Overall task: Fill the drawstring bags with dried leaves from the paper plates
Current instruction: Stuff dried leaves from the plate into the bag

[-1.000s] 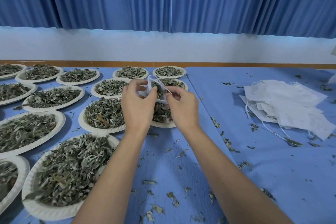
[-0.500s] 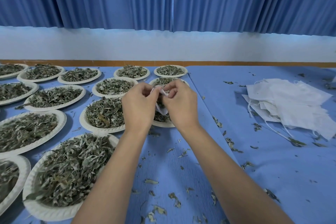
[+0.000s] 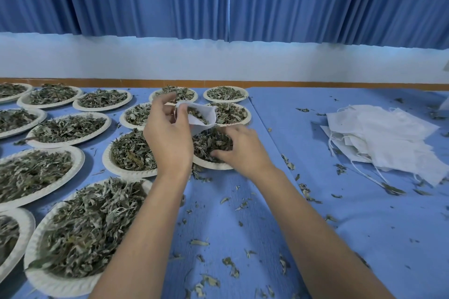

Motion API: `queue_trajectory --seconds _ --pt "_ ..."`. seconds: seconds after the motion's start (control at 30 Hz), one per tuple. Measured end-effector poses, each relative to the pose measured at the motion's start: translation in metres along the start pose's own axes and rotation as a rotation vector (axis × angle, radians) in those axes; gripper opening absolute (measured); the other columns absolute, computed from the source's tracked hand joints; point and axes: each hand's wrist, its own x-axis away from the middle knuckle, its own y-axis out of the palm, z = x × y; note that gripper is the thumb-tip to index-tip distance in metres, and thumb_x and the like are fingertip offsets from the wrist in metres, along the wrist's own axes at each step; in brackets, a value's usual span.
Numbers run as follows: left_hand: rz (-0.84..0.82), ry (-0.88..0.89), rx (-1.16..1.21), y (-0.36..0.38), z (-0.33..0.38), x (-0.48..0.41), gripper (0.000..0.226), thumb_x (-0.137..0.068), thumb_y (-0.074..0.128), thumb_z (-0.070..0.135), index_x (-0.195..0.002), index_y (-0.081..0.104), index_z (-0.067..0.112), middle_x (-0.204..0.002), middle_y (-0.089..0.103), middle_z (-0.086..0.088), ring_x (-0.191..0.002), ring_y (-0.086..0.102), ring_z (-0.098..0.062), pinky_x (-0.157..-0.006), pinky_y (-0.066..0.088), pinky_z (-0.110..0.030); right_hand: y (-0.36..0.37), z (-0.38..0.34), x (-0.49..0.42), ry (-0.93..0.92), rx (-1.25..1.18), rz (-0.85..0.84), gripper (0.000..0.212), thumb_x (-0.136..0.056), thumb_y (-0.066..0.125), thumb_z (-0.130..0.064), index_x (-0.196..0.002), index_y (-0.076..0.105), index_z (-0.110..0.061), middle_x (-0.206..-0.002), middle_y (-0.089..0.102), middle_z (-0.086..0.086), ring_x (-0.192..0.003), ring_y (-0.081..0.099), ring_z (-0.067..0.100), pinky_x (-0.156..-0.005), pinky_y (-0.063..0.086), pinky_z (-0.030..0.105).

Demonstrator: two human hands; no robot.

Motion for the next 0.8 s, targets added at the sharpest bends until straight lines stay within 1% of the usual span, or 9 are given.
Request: queue_trajectory --seconds 0.07,0.13,0.23,0.3,0.4,0.5,0.6,0.67,0.8 --pt "-0.005 0.011 -0.004 0.0 -0.001 -0.001 0.023 -0.095 0.057 0.02 -0.116 0.065 0.018 -0.099 0.064 0.002 -0.091 0.06 -0.011 -0.085 0.049 -0.026 0.004 -0.001 -0.001 -0.038 0.14 -0.024 0.061 -0.086 0.061 -0.05 -0.142 0.04 -0.033 -0.152 0.031 0.001 -0.134 0.023 0.028 -0.106 0.031 0.04" --pt "0.005 -0.006 0.003 0.0 -0.001 -0.002 0.021 -0.095 0.056 0.02 -0.112 0.068 0.018 -0.107 0.066 -0.001 -0.097 0.061 -0.012 -0.091 0.05 -0.031 0.007 -0.001 -0.002 -0.049 0.216 -0.003 0.059 -0.087 0.056 -0.055 -0.141 0.041 -0.036 -0.153 0.03 0.0 -0.134 0.022 0.029 -0.106 0.031 0.04" --pt "0.077 -0.08 0.124 -0.001 0.0 -0.005 0.013 -0.094 0.058 0.02 -0.099 0.07 0.021 -0.104 0.068 -0.003 -0.093 0.063 -0.01 -0.086 0.051 -0.025 0.007 -0.003 -0.003 -0.049 0.229 0.069 0.056 -0.087 0.054 -0.058 -0.137 0.046 -0.034 -0.148 0.038 -0.003 -0.132 0.026 0.026 -0.103 0.028 0.04" --pt "0.117 -0.115 0.198 -0.001 0.001 -0.007 0.01 -0.093 0.058 0.018 -0.093 0.068 0.022 -0.098 0.069 -0.002 -0.09 0.064 -0.011 -0.085 0.053 -0.028 0.007 -0.007 -0.007 -0.08 0.212 0.115 0.061 -0.087 0.053 -0.058 -0.142 0.038 -0.035 -0.153 0.031 -0.001 -0.138 0.021 0.026 -0.107 0.024 0.043" --pt "0.122 -0.157 0.269 0.001 0.002 -0.01 0.011 -0.093 0.058 0.014 -0.091 0.068 0.018 -0.091 0.068 0.001 -0.086 0.063 -0.01 -0.088 0.053 -0.038 0.01 -0.017 -0.016 -0.126 0.247 -0.029 0.061 -0.092 0.043 -0.06 -0.146 0.024 -0.041 -0.16 0.011 0.002 -0.145 0.005 0.03 -0.114 0.012 0.05" --pt "0.132 -0.192 0.282 0.004 0.001 -0.011 0.013 -0.092 0.058 0.014 -0.087 0.068 0.02 -0.087 0.067 0.006 -0.083 0.062 -0.007 -0.087 0.054 -0.041 0.016 -0.022 -0.024 -0.078 0.307 -0.218 0.057 -0.093 0.031 -0.064 -0.145 0.028 -0.041 -0.16 0.008 0.002 -0.146 -0.002 0.036 -0.115 0.006 0.057" --pt "0.121 -0.187 0.289 0.007 -0.001 -0.01 0.012 -0.092 0.059 0.014 -0.09 0.069 0.019 -0.093 0.069 0.0 -0.086 0.064 -0.009 -0.086 0.054 -0.036 0.016 -0.019 -0.026 -0.049 0.281 -0.22 0.055 -0.094 0.038 -0.059 -0.142 0.037 -0.033 -0.152 0.03 0.003 -0.14 0.017 0.038 -0.111 0.023 0.054" --pt "0.124 -0.186 0.281 0.008 -0.001 -0.011 0.012 -0.092 0.059 0.015 -0.091 0.07 0.018 -0.092 0.069 0.002 -0.083 0.063 -0.005 -0.083 0.054 -0.029 0.013 -0.017 -0.024 -0.061 0.29 -0.184 0.051 -0.094 0.047 -0.05 -0.14 0.04 -0.027 -0.14 0.042 0.007 -0.128 0.036 0.038 -0.101 0.038 0.048" --pt "0.123 -0.224 0.316 0.01 -0.001 -0.012 0.011 -0.092 0.059 0.014 -0.092 0.071 0.017 -0.086 0.068 0.006 -0.078 0.063 -0.001 -0.081 0.056 -0.03 0.007 -0.015 -0.02 -0.08 0.284 -0.179 0.045 -0.094 0.054 -0.037 -0.136 0.045 -0.023 -0.13 0.047 0.011 -0.117 0.047 0.036 -0.086 0.043 0.042"
